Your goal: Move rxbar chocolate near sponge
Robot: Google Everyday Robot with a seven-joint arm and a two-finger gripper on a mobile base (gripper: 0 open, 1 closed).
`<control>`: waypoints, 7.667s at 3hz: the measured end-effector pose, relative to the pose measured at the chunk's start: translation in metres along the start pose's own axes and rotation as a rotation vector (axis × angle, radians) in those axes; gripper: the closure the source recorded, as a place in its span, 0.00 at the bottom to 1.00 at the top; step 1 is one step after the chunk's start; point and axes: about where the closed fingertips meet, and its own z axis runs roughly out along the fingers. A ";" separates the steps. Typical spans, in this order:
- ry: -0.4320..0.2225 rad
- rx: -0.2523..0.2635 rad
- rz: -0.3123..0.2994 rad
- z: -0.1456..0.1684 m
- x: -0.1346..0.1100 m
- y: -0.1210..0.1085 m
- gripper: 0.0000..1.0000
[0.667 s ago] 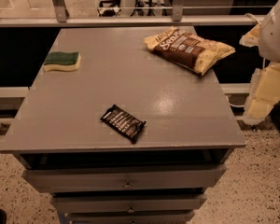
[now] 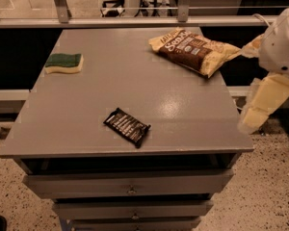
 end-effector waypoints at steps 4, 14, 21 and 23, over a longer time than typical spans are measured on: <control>-0.526 -0.282 0.157 0.114 -0.154 0.086 0.00; -0.706 -0.094 -0.016 0.145 -0.199 0.036 1.00; -0.747 -0.088 0.004 0.170 -0.191 0.035 0.00; -0.720 -0.099 0.022 0.184 -0.183 0.039 0.41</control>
Offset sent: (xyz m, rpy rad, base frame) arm -0.0150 0.1484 -0.0875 0.5486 0.1997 -0.0177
